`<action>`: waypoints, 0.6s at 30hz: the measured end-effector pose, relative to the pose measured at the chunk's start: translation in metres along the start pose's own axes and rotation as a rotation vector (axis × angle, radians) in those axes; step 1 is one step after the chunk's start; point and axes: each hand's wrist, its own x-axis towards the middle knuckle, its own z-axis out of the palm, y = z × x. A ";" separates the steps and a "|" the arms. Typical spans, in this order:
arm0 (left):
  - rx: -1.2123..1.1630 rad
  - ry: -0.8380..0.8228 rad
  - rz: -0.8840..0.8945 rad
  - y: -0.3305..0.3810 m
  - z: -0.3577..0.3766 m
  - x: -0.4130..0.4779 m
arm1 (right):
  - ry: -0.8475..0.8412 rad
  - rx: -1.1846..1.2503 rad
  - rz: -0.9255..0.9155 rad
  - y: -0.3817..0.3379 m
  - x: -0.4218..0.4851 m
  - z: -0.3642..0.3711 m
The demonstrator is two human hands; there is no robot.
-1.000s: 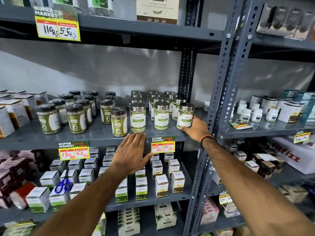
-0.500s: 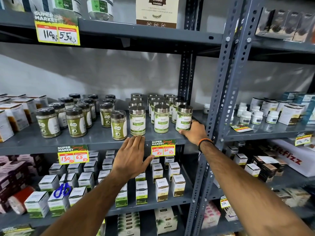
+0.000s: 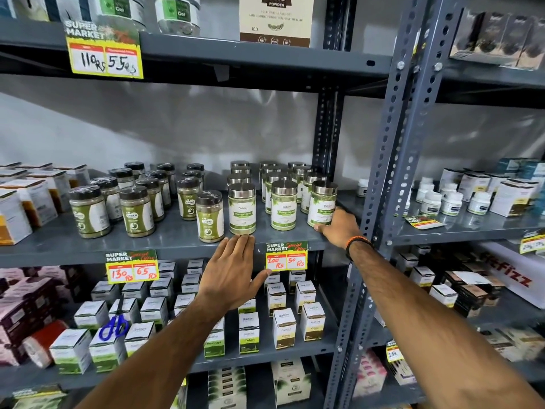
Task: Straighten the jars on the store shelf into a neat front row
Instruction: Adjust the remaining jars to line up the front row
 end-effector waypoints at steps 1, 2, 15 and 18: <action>-0.001 -0.001 0.000 0.000 0.000 0.000 | -0.004 -0.007 0.005 0.000 0.000 0.000; -0.001 -0.002 -0.001 0.000 0.000 0.000 | -0.005 -0.013 0.014 0.000 -0.001 0.000; -0.034 0.045 -0.073 -0.045 -0.051 -0.049 | 0.258 0.169 -0.280 -0.077 -0.091 0.026; -0.017 0.061 -0.146 -0.088 -0.067 -0.080 | 0.179 0.224 -0.356 -0.117 -0.107 0.055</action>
